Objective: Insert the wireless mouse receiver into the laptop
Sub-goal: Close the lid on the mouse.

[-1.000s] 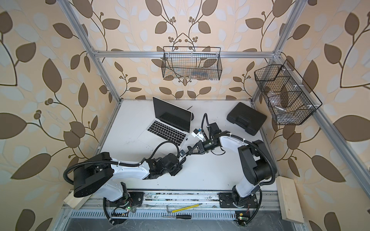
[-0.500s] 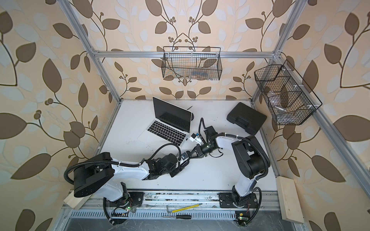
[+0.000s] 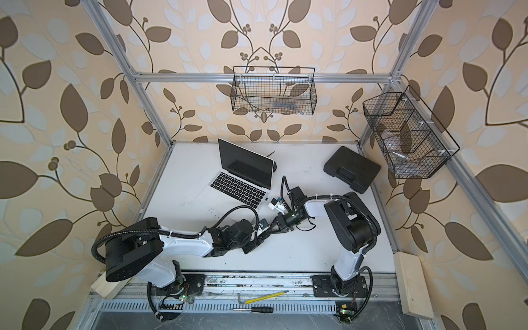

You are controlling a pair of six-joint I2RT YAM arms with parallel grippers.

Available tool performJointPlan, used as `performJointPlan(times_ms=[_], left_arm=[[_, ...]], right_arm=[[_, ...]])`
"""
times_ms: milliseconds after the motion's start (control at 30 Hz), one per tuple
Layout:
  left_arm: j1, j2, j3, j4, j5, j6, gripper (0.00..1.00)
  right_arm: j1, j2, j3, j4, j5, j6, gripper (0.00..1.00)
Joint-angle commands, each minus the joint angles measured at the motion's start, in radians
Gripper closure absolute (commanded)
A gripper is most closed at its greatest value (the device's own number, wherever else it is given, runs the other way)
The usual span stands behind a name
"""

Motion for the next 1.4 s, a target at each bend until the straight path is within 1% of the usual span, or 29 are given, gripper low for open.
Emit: performJointPlan(times_ms=[0, 67, 100, 167, 200, 267, 333, 467, 533, 600, 700, 800, 967, 1067, 1233, 1300, 1367], left_arm=[[0.000, 0.001, -0.031, -0.051, 0.059, -0.006, 0.60], [0.002, 0.000, -0.033, -0.053, 0.063, -0.008, 0.60], [0.001, -0.001, -0.031, -0.053, 0.060, -0.010, 0.60], [0.002, -0.002, -0.031, -0.056, 0.058, -0.010, 0.60], [0.002, -0.003, -0.031, -0.056, 0.057, -0.010, 0.60], [0.002, -0.004, -0.030, -0.059, 0.059, -0.010, 0.60], [0.002, -0.004, -0.029, -0.059, 0.057, -0.009, 0.60], [0.003, -0.003, -0.028, -0.061, 0.056, -0.007, 0.60], [0.002, -0.005, -0.032, -0.058, 0.055, -0.008, 0.60], [0.002, -0.005, -0.031, -0.059, 0.056, -0.008, 0.60], [0.002, -0.004, -0.030, -0.061, 0.061, -0.008, 0.60], [0.003, -0.005, -0.029, -0.061, 0.064, -0.010, 0.60], [0.002, -0.001, -0.027, -0.064, 0.068, -0.011, 0.60], [0.002, -0.001, -0.027, -0.066, 0.067, -0.013, 0.61], [0.002, 0.001, -0.026, -0.066, 0.069, -0.013, 0.61], [0.005, 0.001, -0.026, -0.069, 0.071, -0.014, 0.61], [0.004, 0.001, -0.027, -0.067, 0.073, -0.016, 0.62]], right_arm=[[0.007, 0.015, -0.018, 0.037, 0.096, 0.022, 0.95], [0.007, 0.005, -0.018, 0.028, 0.109, 0.017, 0.88], [0.007, -0.004, -0.018, 0.022, 0.120, 0.020, 0.81], [0.002, -0.020, -0.013, -0.004, 0.137, 0.013, 0.74], [0.001, -0.030, -0.010, -0.028, 0.152, 0.011, 0.68], [-0.003, -0.052, -0.003, -0.071, 0.172, -0.009, 0.60], [-0.009, -0.075, 0.008, -0.128, 0.195, -0.026, 0.58], [-0.032, -0.140, 0.016, -0.226, 0.285, -0.049, 0.53], [-0.035, -0.157, 0.006, -0.205, 0.289, -0.041, 0.50], [-0.023, -0.167, -0.005, -0.140, 0.309, -0.010, 0.41], [-0.010, -0.168, -0.026, 0.014, 0.319, 0.066, 0.38], [0.006, -0.121, -0.007, 0.047, 0.327, 0.053, 0.36], [0.013, -0.051, -0.019, 0.088, 0.225, 0.048, 0.36], [0.019, -0.044, -0.042, 0.111, 0.187, 0.048, 0.38], [0.019, -0.019, -0.062, 0.142, 0.174, 0.060, 0.44], [0.022, -0.014, -0.070, 0.142, 0.172, 0.057, 0.44], [0.021, -0.016, -0.084, 0.150, 0.184, 0.060, 0.48]])
